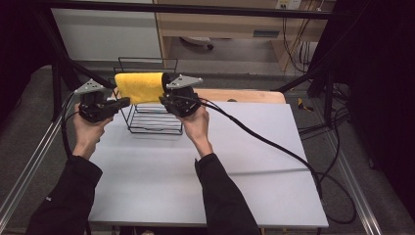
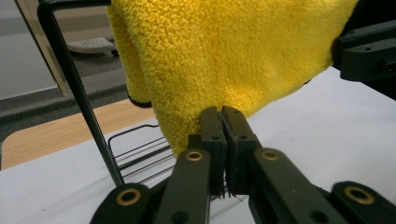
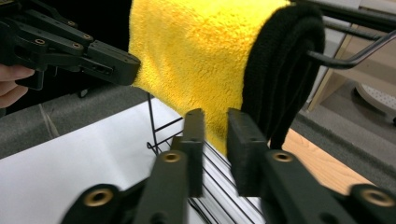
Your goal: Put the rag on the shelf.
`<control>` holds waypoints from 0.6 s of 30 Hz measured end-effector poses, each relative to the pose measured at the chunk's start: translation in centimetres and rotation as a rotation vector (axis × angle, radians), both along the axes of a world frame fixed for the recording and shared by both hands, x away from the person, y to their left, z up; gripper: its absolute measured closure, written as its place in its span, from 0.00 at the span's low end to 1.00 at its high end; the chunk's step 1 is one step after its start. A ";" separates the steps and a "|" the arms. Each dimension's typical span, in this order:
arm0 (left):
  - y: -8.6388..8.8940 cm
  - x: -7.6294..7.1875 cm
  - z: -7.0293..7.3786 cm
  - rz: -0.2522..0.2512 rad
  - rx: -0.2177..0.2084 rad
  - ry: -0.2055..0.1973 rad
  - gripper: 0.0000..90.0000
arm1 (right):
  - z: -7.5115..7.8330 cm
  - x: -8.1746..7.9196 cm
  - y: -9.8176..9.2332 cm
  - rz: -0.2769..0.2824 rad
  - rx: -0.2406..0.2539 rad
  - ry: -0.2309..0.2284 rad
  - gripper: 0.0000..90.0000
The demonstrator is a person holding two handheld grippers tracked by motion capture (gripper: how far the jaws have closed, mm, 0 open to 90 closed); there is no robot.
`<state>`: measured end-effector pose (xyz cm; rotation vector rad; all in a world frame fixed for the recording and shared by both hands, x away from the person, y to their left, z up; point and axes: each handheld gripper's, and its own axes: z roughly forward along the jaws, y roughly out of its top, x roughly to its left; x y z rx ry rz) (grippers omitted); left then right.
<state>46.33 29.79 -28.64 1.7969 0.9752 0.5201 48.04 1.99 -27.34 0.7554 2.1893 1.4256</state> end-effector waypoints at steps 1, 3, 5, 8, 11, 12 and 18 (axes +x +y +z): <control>0.0 -0.2 0.1 -0.004 0.002 0.002 0.91 | 0.1 -0.2 -0.1 0.007 -0.002 -0.007 0.76; 0.1 -0.7 0.3 -0.009 0.004 0.006 0.85 | 0.4 -0.8 -0.4 0.015 0.000 -0.017 0.72; 0.1 -1.1 0.4 -0.017 0.004 0.012 0.77 | 0.6 -1.2 -0.8 0.022 0.008 -0.003 0.65; 0.1 -1.8 0.3 -0.022 0.026 0.025 0.61 | 0.5 -1.8 -1.7 0.026 -0.004 0.019 0.53; 0.1 -2.4 -0.1 -0.021 0.047 0.034 0.49 | 0.2 -2.4 -2.8 0.034 -0.011 0.036 0.41; 0.1 -2.7 -0.3 -0.020 0.053 0.038 0.45 | 0.1 -2.7 -3.3 0.033 -0.003 0.051 0.37; 0.4 -4.1 -2.5 -0.047 0.079 0.065 0.31 | -0.8 -3.8 -6.8 0.012 0.042 0.111 0.16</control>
